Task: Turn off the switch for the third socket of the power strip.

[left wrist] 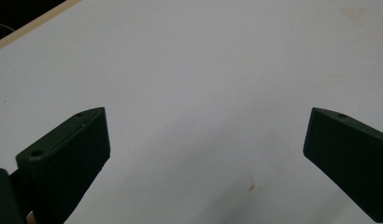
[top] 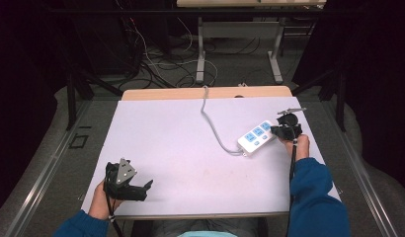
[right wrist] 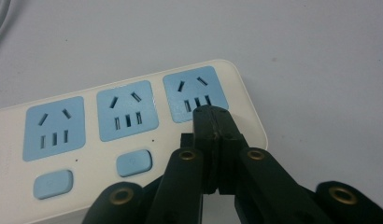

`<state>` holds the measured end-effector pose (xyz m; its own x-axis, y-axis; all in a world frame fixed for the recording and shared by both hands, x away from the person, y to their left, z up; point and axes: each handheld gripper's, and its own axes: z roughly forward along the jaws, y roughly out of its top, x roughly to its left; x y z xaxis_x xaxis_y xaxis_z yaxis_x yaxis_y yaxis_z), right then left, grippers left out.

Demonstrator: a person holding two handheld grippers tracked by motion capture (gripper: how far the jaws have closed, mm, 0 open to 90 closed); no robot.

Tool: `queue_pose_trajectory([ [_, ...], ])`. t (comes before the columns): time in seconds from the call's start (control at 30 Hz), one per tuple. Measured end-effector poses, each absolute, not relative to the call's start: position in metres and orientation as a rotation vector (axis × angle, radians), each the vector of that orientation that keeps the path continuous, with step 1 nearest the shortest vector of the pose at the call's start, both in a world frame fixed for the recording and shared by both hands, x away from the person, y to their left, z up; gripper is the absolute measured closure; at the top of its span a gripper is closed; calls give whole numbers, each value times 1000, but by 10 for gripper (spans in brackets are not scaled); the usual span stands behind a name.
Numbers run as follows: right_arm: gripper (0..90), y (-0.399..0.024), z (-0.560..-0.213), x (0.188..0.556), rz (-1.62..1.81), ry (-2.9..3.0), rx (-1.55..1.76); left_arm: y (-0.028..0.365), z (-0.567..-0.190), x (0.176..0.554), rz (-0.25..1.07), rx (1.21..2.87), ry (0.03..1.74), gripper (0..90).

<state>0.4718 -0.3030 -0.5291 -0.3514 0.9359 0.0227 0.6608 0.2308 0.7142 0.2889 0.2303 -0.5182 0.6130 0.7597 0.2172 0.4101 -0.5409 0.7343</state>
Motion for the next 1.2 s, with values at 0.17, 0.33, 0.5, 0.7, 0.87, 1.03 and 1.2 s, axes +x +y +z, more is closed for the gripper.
queue_pose_trajectory([
  [0.17,900,-302,-529,471,897,2100,1459,230,-518,289,699,2190,915,7],
  [0.33,900,-302,-529,471,898,2095,1466,230,-518,289,698,2193,912,7],
  [0.5,900,-302,-529,471,895,2091,1466,230,-518,289,699,2197,911,7],
  [0.7,900,-302,-530,471,898,2086,1470,231,-518,289,699,2199,910,7],
  [0.87,900,-301,-530,471,892,2091,1474,230,-518,289,695,2200,913,7],
  [1.03,900,-301,-530,471,894,2083,1477,230,-518,289,695,2194,914,8],
  [1.2,900,-301,-530,470,900,2079,1505,230,-518,289,697,2190,915,8],
])
